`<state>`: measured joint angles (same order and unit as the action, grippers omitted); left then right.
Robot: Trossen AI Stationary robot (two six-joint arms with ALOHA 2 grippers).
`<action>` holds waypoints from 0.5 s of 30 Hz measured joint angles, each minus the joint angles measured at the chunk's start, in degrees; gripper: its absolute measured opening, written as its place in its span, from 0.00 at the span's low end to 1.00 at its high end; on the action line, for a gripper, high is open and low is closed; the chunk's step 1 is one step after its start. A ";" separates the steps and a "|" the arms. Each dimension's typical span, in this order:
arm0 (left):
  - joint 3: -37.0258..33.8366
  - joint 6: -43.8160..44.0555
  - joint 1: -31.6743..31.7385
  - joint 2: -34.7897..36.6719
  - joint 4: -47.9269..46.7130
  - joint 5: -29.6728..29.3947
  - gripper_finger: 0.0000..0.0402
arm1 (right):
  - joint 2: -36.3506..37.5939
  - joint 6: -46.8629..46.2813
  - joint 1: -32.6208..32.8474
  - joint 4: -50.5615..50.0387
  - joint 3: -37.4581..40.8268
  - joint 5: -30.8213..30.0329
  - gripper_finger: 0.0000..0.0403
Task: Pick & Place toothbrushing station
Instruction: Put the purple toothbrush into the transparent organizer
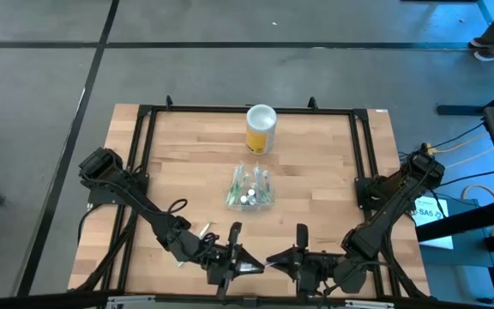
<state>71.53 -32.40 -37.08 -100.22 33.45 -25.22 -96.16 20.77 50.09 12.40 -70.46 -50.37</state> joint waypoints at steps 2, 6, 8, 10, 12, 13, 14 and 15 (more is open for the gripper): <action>0.00 0.15 0.00 0.00 -0.04 -0.59 0.03 | 0.00 -0.90 -0.04 -0.27 0.00 0.26 0.13; 0.00 0.65 0.04 0.00 -0.31 -0.78 0.03 | 0.00 -2.89 -0.11 -0.26 0.00 0.41 0.34; 0.00 0.73 0.02 0.00 -0.28 -0.80 0.03 | 0.00 -3.43 -0.11 -0.26 0.00 0.15 0.45; 0.00 1.06 -0.20 0.00 -0.37 -1.16 0.03 | 0.00 -3.45 -0.15 -0.30 0.00 -0.05 0.56; 0.00 1.56 -0.58 0.22 -1.31 -2.79 0.03 | 0.00 -3.45 -0.04 -0.39 0.00 -1.62 0.66; 0.00 1.91 -0.78 0.28 -1.72 -3.79 0.03 | 0.00 -3.44 0.20 -0.39 0.00 -3.32 0.71; 0.00 2.07 -1.01 0.55 -2.30 -5.10 0.03 | 0.00 -3.14 0.52 -0.36 0.00 -5.59 0.75; 0.00 2.11 -1.40 0.96 -3.43 -6.41 0.03 | 0.00 -2.28 0.87 -0.35 0.00 -8.01 0.78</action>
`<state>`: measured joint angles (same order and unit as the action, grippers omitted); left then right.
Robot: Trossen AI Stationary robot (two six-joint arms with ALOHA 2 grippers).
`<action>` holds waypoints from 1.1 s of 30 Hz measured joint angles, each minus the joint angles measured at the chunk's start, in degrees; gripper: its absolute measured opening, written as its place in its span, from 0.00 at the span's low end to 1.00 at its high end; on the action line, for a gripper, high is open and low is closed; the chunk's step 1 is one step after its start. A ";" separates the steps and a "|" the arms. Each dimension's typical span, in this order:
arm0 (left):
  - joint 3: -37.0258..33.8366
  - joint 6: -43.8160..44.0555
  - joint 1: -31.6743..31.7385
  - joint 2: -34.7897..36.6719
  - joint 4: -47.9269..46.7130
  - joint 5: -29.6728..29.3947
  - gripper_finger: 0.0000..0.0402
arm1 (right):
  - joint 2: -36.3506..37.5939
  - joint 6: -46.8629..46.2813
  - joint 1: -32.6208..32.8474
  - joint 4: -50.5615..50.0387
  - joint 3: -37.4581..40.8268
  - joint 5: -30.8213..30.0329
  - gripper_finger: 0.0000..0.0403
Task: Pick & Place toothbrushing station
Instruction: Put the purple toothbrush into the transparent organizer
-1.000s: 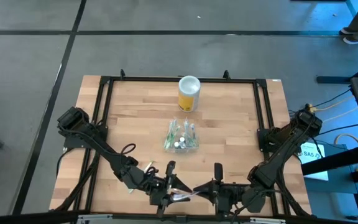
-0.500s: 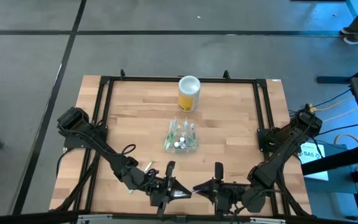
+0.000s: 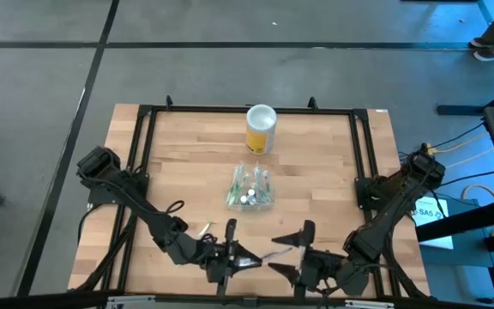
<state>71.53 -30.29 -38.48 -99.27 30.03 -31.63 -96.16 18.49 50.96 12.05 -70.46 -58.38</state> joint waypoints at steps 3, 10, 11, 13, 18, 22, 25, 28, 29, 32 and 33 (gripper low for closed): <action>0.00 2.03 -0.67 1.94 -3.37 -3.39 0.03 | 0.00 1.03 1.19 0.00 0.00 -6.31 0.87; 0.00 25.14 0.73 13.01 -29.81 -8.34 0.03 | 0.00 4.49 3.83 0.17 0.00 -9.69 0.99; 0.00 29.56 1.55 14.89 -34.36 -8.32 0.03 | 0.00 4.52 4.08 0.17 0.00 -10.85 0.99; 0.00 37.99 3.65 18.35 -43.43 -8.29 0.03 | 0.00 5.18 4.26 0.01 0.00 -13.10 0.97; 0.00 51.41 11.57 23.88 -59.52 -3.01 0.03 | 0.07 4.62 4.18 -0.10 0.02 -16.05 0.94; 0.00 55.10 18.78 24.23 -66.37 2.94 0.03 | 0.22 3.84 3.89 -0.07 0.02 -16.69 0.93; 0.00 55.22 23.05 23.17 -67.35 7.42 0.03 | 0.22 3.40 3.86 -0.07 0.02 -16.69 0.94; -0.02 55.22 25.71 22.37 -67.11 11.95 0.03 | 0.24 2.90 3.91 -0.09 0.02 -16.68 0.96; -0.02 55.22 26.34 22.15 -67.43 13.20 0.03 | 0.24 2.90 3.89 -0.09 0.02 -16.67 0.97; -0.02 55.28 27.40 21.31 -67.54 16.61 0.03 | 0.24 2.69 3.87 -0.09 0.02 -16.67 0.99; -0.02 55.70 27.62 21.17 -67.66 17.45 0.03 | 0.26 2.53 3.87 -0.11 0.02 -16.67 0.99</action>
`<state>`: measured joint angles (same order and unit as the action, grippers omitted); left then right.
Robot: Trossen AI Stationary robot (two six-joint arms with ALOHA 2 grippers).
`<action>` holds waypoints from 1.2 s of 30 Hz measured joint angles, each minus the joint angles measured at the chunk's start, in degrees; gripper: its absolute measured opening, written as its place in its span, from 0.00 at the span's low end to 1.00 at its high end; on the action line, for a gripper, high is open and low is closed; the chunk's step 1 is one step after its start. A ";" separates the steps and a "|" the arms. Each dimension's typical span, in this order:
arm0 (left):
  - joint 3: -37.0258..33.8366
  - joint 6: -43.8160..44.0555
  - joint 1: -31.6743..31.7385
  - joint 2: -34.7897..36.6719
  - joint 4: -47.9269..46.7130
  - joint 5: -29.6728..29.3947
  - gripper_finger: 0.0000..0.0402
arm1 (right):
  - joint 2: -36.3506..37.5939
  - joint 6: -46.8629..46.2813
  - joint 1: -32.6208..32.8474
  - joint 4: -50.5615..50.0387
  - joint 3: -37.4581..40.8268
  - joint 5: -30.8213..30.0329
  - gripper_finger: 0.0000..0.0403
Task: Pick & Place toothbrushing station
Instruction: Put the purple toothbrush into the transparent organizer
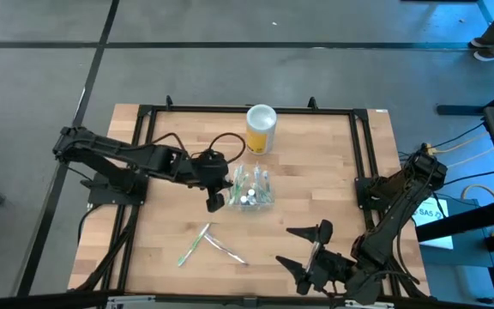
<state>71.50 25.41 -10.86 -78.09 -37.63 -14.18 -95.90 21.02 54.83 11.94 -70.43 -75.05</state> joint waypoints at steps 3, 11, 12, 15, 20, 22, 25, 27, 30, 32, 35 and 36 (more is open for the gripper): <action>0.02 0.78 0.71 -1.03 -0.22 1.40 0.03 | 0.03 -0.04 0.02 -0.12 0.00 0.05 0.98; -0.02 -0.43 2.17 -5.13 0.09 2.19 0.03 | 0.07 -2.63 0.02 -2.36 0.02 1.08 0.98; -0.02 -0.80 2.37 -5.50 0.18 2.47 0.03 | 0.07 -3.14 0.02 -2.67 0.02 1.28 0.98; -0.02 -1.12 3.13 -6.28 0.95 3.96 0.03 | 0.07 -4.08 0.02 -3.39 0.02 2.66 0.99; -0.02 -1.95 4.69 -7.92 1.26 6.70 0.03 | 0.07 -4.07 0.02 -3.39 0.02 3.96 0.97; -0.02 -1.94 5.52 -8.80 1.24 8.27 0.03 | 0.07 -4.09 0.01 -3.40 0.02 4.02 0.96; -0.02 -1.82 6.55 -10.02 1.67 9.96 0.03 | 0.07 -4.07 -0.02 -3.41 0.02 4.13 0.96; -0.02 -1.74 7.15 -10.88 1.65 11.09 0.03 | 0.07 -4.07 -0.02 -3.41 0.02 4.42 0.96; -0.49 -1.69 7.68 -11.59 2.33 12.51 0.03 | 0.07 -4.07 -0.02 -3.43 0.02 5.21 0.98; -2.26 -0.95 7.78 -11.70 4.78 13.63 0.03 | 0.07 -4.07 -0.02 -3.41 0.02 5.54 0.99; -5.48 0.33 8.31 -11.84 7.59 15.77 0.03 | 0.07 -4.06 -0.02 -3.43 0.02 5.62 0.99; -6.49 0.80 8.40 -11.84 9.24 16.27 0.03 | 0.07 -4.04 -0.02 -3.46 0.02 5.63 0.99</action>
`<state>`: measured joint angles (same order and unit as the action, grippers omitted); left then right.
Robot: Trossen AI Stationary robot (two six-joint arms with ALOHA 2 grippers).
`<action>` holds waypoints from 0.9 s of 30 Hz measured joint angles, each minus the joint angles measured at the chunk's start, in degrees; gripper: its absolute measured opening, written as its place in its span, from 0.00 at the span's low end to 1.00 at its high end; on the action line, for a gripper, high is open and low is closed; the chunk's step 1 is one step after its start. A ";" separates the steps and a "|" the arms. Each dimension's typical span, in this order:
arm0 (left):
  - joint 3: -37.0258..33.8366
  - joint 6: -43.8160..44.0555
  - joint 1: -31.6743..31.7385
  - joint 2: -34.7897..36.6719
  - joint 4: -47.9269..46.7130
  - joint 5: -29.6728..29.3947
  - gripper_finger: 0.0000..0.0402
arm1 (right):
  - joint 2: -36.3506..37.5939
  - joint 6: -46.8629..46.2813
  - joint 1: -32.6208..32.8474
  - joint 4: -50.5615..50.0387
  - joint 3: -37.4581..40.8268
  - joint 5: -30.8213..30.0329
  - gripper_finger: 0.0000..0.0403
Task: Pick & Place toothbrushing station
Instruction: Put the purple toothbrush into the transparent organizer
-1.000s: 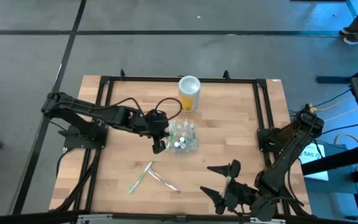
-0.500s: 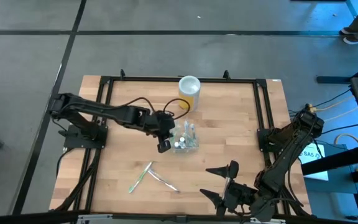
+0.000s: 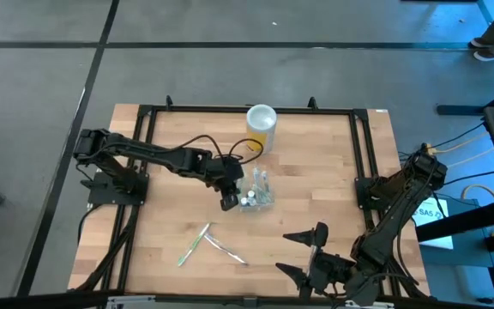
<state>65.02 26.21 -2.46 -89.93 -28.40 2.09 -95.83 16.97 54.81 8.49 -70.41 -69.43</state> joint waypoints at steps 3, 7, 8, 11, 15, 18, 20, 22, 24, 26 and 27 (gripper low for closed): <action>-1.73 -0.65 -0.01 0.02 2.96 1.05 0.04 | 0.00 0.02 -0.04 -0.02 0.00 0.00 0.97; -1.75 -1.98 -0.04 0.04 2.90 0.55 0.08 | 0.00 0.13 -0.23 -0.06 0.00 0.00 0.96; -1.79 -2.01 -0.04 0.02 2.86 0.13 0.09 | 0.00 0.11 -0.35 -0.06 0.00 0.00 0.96; -1.80 -2.14 -0.04 0.02 2.69 -0.29 0.12 | 0.00 0.11 -0.76 -0.08 0.00 0.00 0.97; -1.80 -2.55 -0.15 0.04 2.00 -0.52 0.16 | 0.00 0.03 -1.33 -0.08 0.00 0.02 0.99; -1.80 -2.51 -0.49 0.04 1.00 -0.98 0.19 | 0.00 -0.01 -1.75 -0.16 0.00 1.14 0.99; -1.80 -2.51 -0.78 0.02 0.70 -1.04 0.22 | 0.00 -0.04 -2.01 -0.17 0.00 2.44 0.98; -1.80 -2.45 -1.10 0.02 0.65 -1.12 0.24 | 0.00 -0.02 -2.16 -0.17 0.00 2.99 0.97; -1.80 -1.96 -1.33 0.03 0.65 -1.30 0.27 | 0.00 -0.32 -2.25 -0.64 0.00 3.01 0.96; -1.80 -1.91 -1.36 0.06 0.63 -1.72 0.30 | 0.00 -1.33 -2.27 -1.38 0.00 2.99 0.96; -1.80 -1.89 -1.42 0.15 0.41 -2.46 0.31 | 0.00 -1.54 -2.27 -1.63 0.00 2.99 0.96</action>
<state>63.22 24.32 -3.88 -89.78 -27.99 -0.37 -95.83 15.43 52.53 6.86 -70.41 -66.43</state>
